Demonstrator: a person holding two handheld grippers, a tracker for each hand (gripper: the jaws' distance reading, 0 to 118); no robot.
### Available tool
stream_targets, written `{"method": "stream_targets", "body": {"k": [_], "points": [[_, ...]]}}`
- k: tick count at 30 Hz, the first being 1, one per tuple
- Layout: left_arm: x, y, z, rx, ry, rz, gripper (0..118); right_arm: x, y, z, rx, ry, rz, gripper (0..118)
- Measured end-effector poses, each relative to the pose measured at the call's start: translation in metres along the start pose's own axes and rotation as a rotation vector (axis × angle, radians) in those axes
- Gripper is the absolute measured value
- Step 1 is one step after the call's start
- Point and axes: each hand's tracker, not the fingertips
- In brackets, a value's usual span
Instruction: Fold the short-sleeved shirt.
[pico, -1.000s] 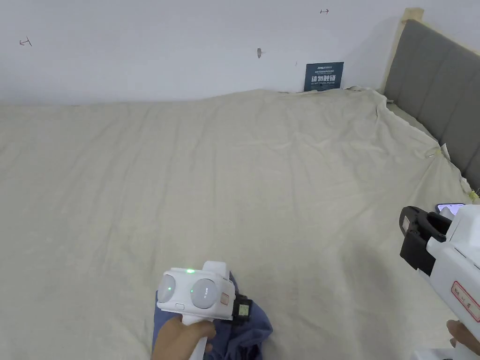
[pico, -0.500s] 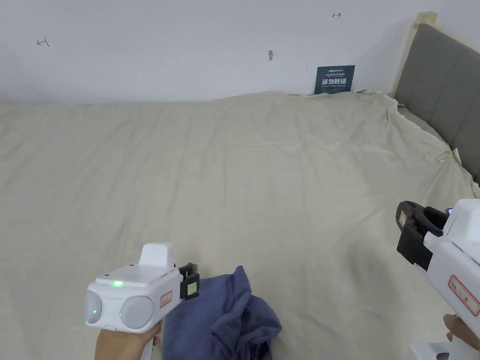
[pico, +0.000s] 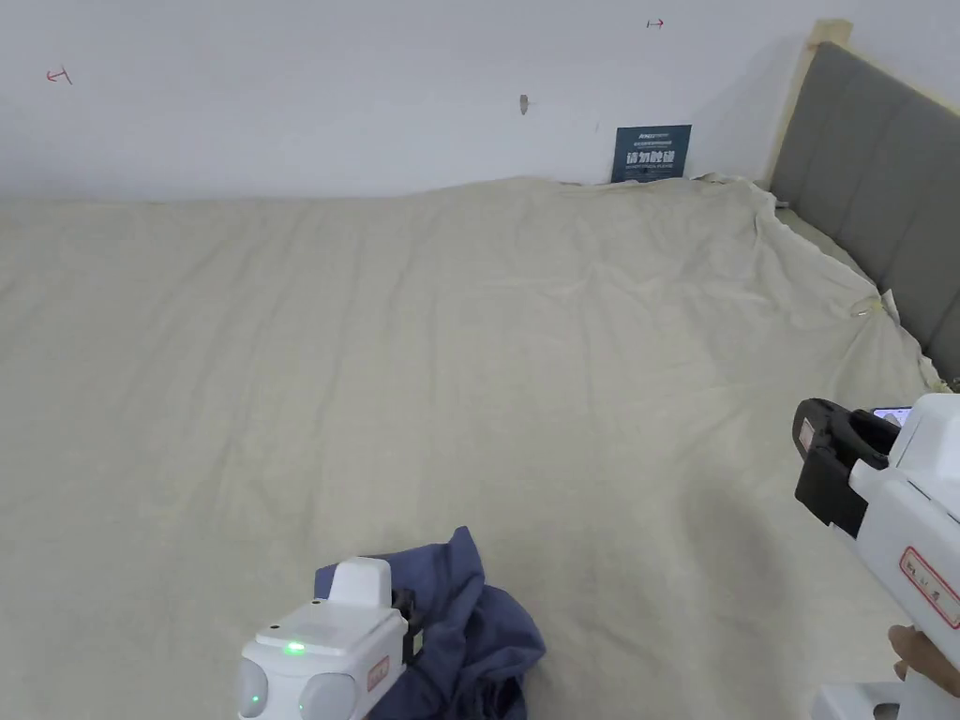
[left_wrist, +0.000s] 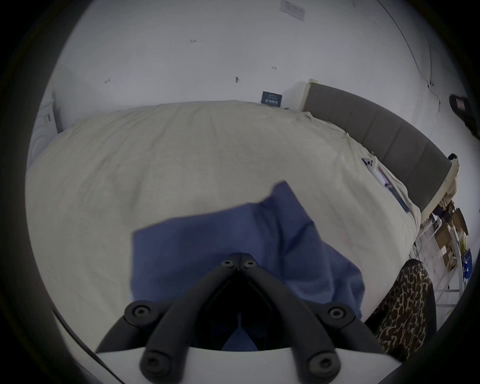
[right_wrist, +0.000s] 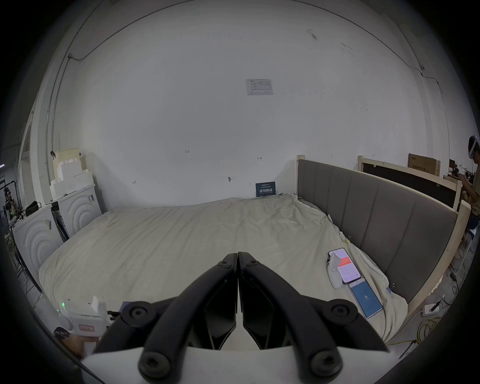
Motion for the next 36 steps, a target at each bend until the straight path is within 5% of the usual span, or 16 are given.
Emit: {"method": "stream_targets", "body": {"k": [23,36], "points": [[0.088,-0.016,-0.006,-0.019,-0.136,-0.077,0,0.006,0.001,0.008,-0.002,-0.021,0.001,0],[0.052,0.087,0.105,0.390,-0.105,-0.050,0,-0.013,0.018,0.008,0.074,0.023,0.017,0]]}}
